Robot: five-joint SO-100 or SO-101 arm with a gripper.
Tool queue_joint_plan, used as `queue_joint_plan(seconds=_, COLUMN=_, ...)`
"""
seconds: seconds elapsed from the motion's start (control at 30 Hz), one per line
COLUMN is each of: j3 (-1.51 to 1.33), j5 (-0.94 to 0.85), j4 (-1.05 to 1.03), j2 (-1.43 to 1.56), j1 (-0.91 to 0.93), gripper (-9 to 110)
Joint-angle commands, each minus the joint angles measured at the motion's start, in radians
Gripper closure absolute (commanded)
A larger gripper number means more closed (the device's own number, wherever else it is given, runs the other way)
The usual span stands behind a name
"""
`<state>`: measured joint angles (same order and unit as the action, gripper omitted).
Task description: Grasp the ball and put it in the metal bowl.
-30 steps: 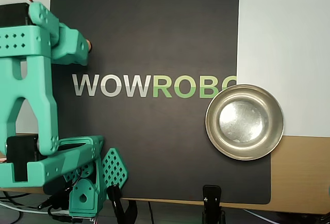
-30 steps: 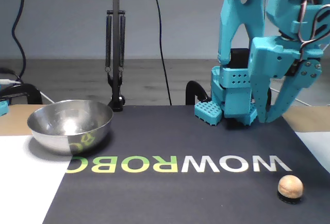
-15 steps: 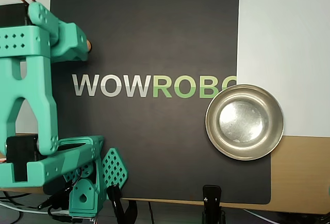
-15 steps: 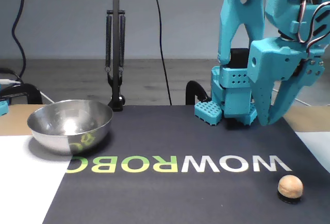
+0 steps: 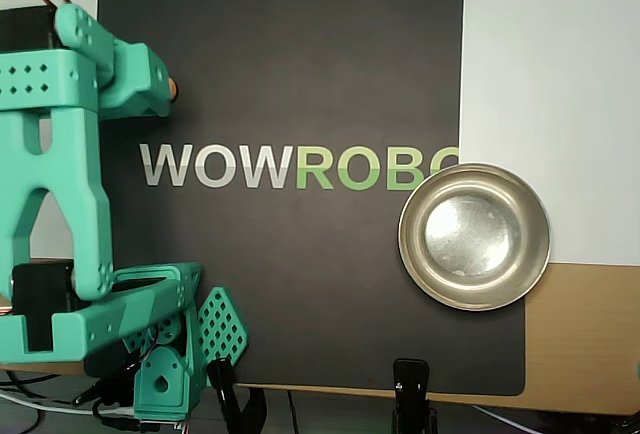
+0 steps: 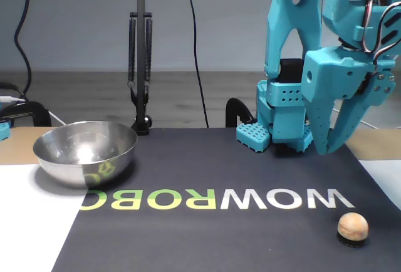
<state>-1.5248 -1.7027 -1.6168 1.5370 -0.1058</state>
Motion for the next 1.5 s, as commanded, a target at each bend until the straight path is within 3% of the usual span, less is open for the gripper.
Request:
queue_joint_plan(seconds=0.0, j3=0.026, j5=0.000, j4=0.051, j2=0.005, j1=0.003, gripper=101)
queue_joint_plan(seconds=0.53, j3=0.026, j5=0.000, j4=0.215, j2=-0.064, j1=0.006, gripper=101)
queue_joint_plan(seconds=1.07, j3=0.020, j5=0.000, j4=0.218, j2=-0.084, j1=-0.003, gripper=101)
queue_joint_plan(seconds=1.47, j3=-0.147, j5=0.000, j4=0.328, j2=-0.083, j1=-0.061, gripper=101)
